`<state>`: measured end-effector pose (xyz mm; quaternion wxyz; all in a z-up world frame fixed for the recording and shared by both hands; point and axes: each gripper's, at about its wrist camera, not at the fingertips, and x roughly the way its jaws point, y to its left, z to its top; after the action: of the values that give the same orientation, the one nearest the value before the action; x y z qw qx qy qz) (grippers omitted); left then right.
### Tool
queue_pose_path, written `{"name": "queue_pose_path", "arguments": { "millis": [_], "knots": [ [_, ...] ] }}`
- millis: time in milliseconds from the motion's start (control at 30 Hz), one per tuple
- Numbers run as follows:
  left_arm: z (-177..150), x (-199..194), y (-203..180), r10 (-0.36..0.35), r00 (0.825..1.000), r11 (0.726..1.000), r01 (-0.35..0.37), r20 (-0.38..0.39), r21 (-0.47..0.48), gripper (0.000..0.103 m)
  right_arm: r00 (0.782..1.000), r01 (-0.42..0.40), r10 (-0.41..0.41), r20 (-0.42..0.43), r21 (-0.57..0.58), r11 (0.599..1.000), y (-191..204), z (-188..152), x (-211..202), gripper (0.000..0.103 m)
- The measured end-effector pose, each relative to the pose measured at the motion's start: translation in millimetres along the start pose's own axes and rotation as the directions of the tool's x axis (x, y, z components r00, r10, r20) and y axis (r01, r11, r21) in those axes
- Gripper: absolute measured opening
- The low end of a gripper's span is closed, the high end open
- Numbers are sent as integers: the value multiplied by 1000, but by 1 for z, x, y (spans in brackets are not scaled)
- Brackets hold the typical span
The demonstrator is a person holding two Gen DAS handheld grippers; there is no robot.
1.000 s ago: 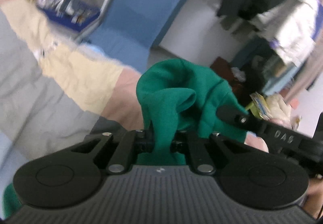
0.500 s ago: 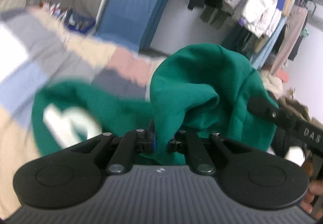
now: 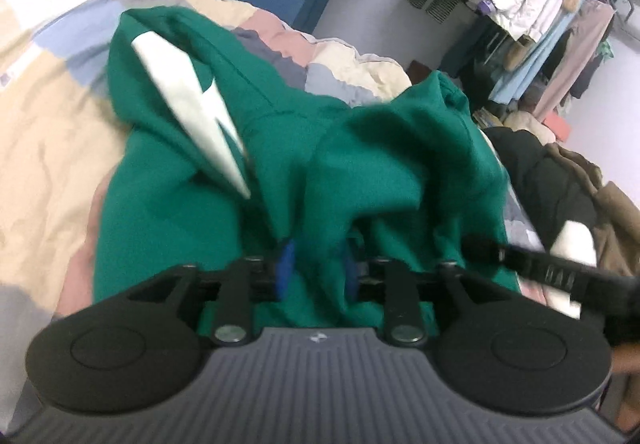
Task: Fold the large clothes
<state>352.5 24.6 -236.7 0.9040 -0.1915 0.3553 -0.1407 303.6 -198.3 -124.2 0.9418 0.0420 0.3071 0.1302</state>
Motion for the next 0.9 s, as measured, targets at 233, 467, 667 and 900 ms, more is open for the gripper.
{"name": "queue_pose_path", "arguments": {
  "millis": [233, 467, 667, 900],
  "knots": [
    [-10, -25, 5, -4, 998, 999, 2, 65, 33, 43, 979, -156, 148, 138, 45, 987, 11, 0, -33, 71],
    [-9, -7, 10, 63, 996, 994, -68, 57, 91, 43, 944, -146, 136, 301, 10, 989, 26, 14, -33, 71],
    [-11, 7, 12, 73, 996, 986, -79, 52, 145, 43, 933, -92, 114, 342, -81, 992, 49, 35, 11, 67],
    [-5, 14, 18, 43, 995, 986, -56, 89, 156, 43, 986, -87, 106, 129, -146, 985, 59, 21, 56, 28]
  ]
}}
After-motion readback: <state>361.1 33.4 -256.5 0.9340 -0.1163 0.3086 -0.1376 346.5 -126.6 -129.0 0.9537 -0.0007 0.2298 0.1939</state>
